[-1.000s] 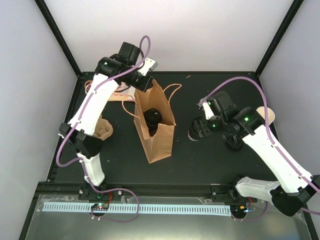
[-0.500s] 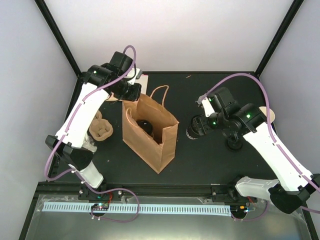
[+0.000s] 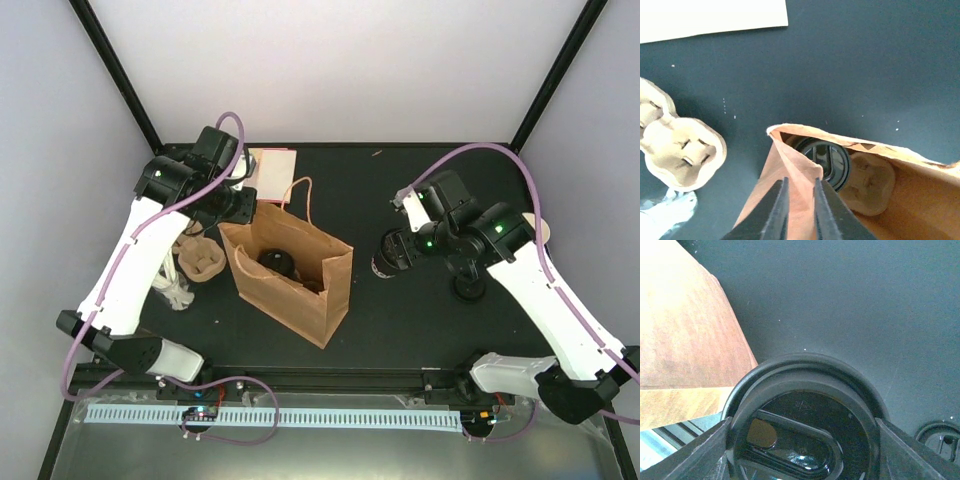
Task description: Pack the takeout coffee
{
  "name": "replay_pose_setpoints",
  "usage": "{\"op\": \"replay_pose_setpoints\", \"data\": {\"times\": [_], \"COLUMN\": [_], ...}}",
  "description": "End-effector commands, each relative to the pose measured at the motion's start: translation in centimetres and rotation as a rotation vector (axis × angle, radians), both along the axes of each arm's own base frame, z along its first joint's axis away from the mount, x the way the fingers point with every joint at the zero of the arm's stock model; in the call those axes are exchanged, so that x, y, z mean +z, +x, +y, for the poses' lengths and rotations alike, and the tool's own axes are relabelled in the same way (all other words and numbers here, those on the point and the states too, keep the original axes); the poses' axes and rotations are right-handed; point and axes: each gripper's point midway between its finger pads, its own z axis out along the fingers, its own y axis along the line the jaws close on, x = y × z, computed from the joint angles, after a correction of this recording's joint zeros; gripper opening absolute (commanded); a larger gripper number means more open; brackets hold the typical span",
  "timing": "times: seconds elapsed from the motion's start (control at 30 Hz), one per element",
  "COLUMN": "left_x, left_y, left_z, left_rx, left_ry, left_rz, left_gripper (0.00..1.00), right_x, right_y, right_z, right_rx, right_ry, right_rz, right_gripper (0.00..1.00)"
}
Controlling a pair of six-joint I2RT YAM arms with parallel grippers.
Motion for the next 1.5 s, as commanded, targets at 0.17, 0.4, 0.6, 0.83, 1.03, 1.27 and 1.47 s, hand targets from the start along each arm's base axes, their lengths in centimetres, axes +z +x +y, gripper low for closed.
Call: {"op": "replay_pose_setpoints", "data": {"times": [0.17,0.4,0.6,0.83,1.03,1.27,1.47], "left_x": [2.2,4.9,7.1,4.2,2.6,1.2,-0.3], "left_y": [-0.1,-0.6,-2.2,-2.3,-2.4,-1.7,-1.2], "left_z": [1.2,2.2,2.6,2.2,0.8,0.8,2.7], "left_rx": [-0.017,-0.018,-0.057,-0.114,-0.189,-0.212,-0.163], "left_ry": [0.026,0.014,-0.048,-0.002,-0.030,0.030,0.154], "left_rz": [-0.129,-0.284,-0.460,-0.379,-0.320,-0.257,-0.204], "left_gripper": [0.44,0.95,0.99,0.99,0.99,0.99,0.95], "right_x": [5.3,10.5,15.7,20.0,22.4,20.2,16.9], "right_y": [-0.4,-1.2,-2.6,-4.5,-5.9,-5.5,-4.7], "right_z": [-0.3,0.1,1.7,5.2,9.0,13.3,14.6], "right_rx": [0.010,0.049,0.139,0.283,0.394,0.421,0.386], "right_ry": [0.061,0.150,0.303,0.460,0.506,0.354,0.204], "right_rz": [-0.105,-0.198,-0.272,-0.344,-0.406,-0.411,-0.388], "right_gripper": [0.61,0.60,0.58,0.57,0.57,0.57,0.57]}}
